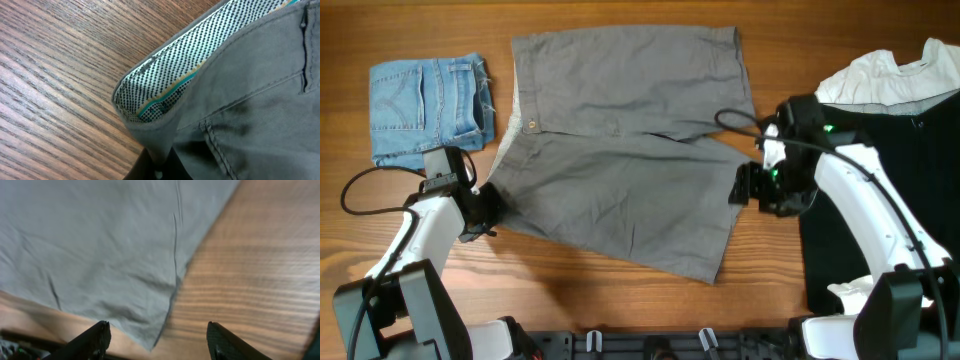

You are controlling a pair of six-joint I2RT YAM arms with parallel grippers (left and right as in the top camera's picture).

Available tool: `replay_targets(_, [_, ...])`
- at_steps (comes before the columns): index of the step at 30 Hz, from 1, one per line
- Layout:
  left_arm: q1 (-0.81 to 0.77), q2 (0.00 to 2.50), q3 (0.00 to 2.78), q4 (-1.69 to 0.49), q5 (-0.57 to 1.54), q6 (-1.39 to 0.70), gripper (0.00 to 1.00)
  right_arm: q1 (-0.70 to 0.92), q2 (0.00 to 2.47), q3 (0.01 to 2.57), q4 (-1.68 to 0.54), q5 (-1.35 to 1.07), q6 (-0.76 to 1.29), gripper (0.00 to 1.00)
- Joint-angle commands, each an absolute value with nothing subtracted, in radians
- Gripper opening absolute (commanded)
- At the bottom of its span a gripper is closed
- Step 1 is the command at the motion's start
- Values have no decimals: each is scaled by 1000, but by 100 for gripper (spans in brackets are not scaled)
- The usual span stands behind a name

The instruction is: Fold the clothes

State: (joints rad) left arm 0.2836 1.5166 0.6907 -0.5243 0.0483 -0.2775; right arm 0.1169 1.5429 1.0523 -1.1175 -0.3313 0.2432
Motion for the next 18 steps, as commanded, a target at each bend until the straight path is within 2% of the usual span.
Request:
replay_targets(1, [289,1519,693,-530,61,-265,4,146,1547,962,-1103,-449,197,64])
replay_targets(8, [288,1517,713,-543,123,-265,4,306,1547,822,-1072,-472,275,59])
replay_targets(10, [288,1517,713,-542,123,-265,4,357,1547,804,-1062,-472,339,60])
replay_targets(16, [288,1517,713,-543,123,-265,4,470,1547,752,-992,-424,537,74])
replay_targets(18, [288,1517,713,-546,123,-265,4,480,1547,722,-957,-390,569,75])
